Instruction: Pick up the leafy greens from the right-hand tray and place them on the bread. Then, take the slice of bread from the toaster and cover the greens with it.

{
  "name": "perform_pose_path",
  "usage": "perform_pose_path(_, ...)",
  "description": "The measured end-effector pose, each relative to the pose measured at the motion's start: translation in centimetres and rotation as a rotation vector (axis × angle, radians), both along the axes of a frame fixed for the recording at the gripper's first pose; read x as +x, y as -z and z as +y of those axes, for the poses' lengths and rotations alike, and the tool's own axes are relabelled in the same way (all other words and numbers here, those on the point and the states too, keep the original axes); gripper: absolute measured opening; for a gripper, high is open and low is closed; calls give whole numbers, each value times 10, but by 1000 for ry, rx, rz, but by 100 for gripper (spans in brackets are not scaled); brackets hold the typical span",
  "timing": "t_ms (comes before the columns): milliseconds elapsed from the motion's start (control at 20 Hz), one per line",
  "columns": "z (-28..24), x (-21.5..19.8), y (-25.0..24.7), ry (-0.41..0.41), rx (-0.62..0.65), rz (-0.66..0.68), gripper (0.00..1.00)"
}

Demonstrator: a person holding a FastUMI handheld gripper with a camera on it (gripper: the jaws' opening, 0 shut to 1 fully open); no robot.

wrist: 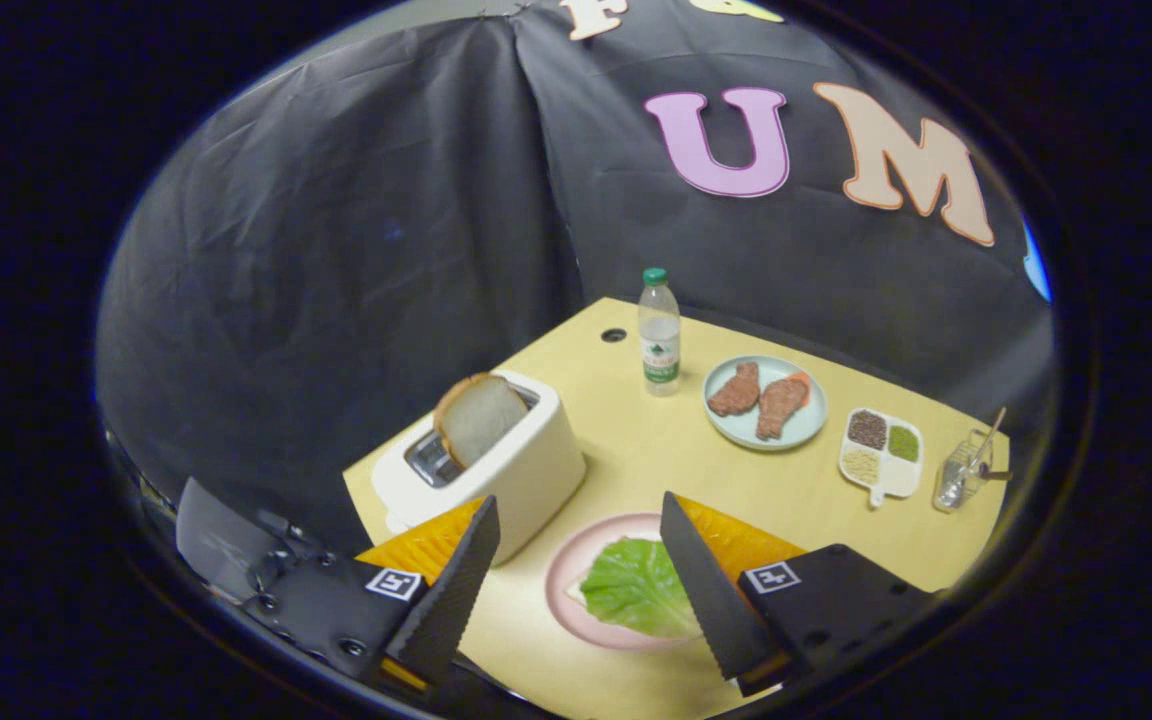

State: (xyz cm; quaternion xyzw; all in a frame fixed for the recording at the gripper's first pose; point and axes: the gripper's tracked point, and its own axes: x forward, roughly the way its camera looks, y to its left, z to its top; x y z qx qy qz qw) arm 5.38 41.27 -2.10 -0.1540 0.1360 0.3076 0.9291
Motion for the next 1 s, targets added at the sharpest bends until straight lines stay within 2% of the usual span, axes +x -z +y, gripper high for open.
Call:
perform_pose_path(300,100,12,-6,47,198,46,99)
perform_pose_path(400,127,18,7,65,216,84,99)
perform_pose_path(550,151,29,28,98,178,92,98)
perform_pose_path(1000,139,49,74,222,61,121,51)
